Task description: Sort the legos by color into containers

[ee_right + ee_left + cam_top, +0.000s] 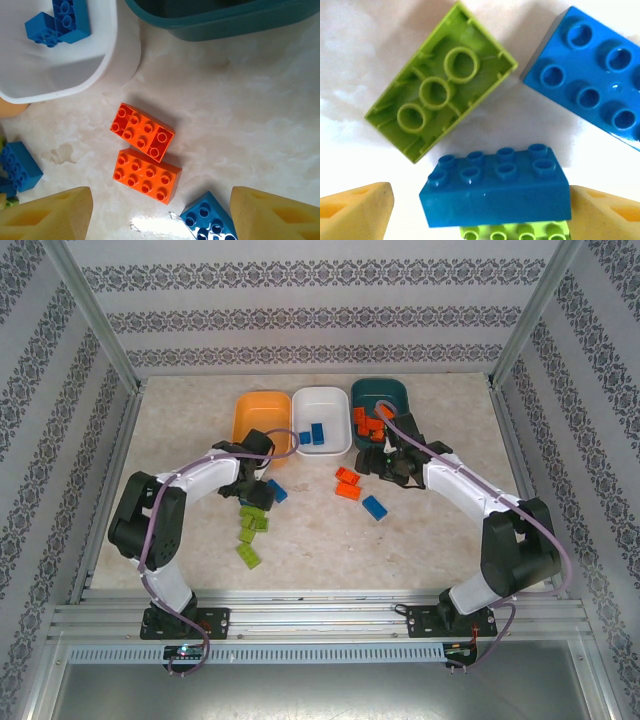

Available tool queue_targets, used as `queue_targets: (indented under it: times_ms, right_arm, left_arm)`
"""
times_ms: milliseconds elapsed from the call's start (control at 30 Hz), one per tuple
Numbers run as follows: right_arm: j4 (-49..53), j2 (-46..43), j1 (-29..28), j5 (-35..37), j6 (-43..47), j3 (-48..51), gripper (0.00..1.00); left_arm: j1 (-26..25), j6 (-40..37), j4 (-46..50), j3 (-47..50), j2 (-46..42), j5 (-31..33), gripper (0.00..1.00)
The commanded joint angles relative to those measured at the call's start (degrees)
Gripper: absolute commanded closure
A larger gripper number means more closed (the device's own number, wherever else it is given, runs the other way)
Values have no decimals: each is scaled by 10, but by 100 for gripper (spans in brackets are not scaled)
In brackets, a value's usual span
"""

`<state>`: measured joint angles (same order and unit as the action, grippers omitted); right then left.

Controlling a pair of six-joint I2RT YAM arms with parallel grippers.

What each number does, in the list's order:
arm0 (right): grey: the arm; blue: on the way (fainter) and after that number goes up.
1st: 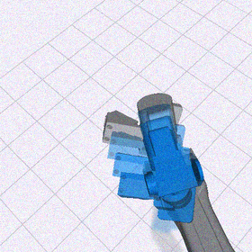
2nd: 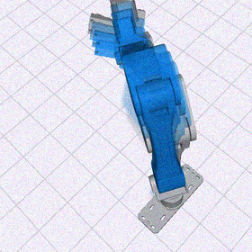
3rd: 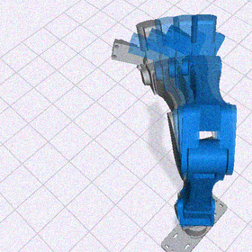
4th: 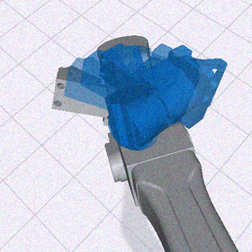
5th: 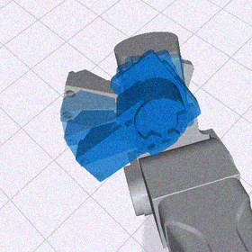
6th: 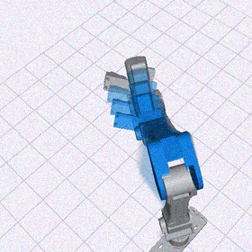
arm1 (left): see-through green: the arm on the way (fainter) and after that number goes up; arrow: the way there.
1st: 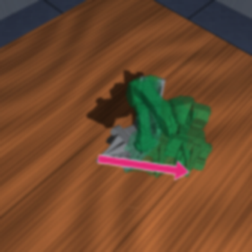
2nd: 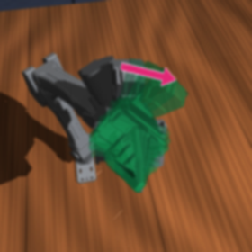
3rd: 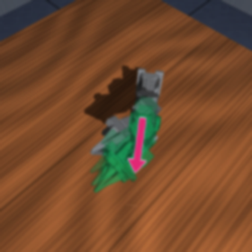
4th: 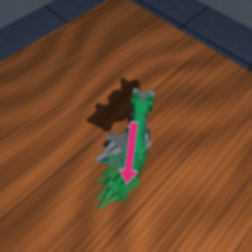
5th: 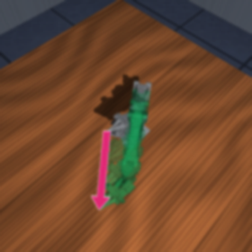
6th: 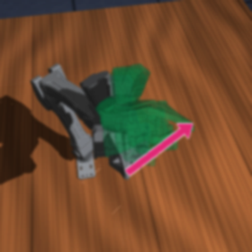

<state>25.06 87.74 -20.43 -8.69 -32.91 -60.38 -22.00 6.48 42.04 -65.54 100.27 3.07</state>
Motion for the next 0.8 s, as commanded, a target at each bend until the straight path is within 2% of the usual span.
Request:
queue_targets:
  times_ms: [0, 267, 600, 700, 767]
  right_arm:
    - [-7, -2, -7, -11, -5, 13, 27]
    - [-2, -7, -9, -5, -3, 15, 27]
    - [-5, -7, -12, -10, -7, 19, 27]
    - [15, -16, -17, -7, 4, 22, 27]
    - [63, -8, -21, 1, 21, 12, 27]
  left_arm:
    - [1, 14, 29, 8, -13, 15, 11]
    - [1, 21, 27, 4, 19, -31, 18]
    - [1, 25, 41, -1, 43, -40, 29]
    - [1, 21, 38, -3, 33, -34, 32]
    - [1, 17, 35, -2, 20, -33, 33]
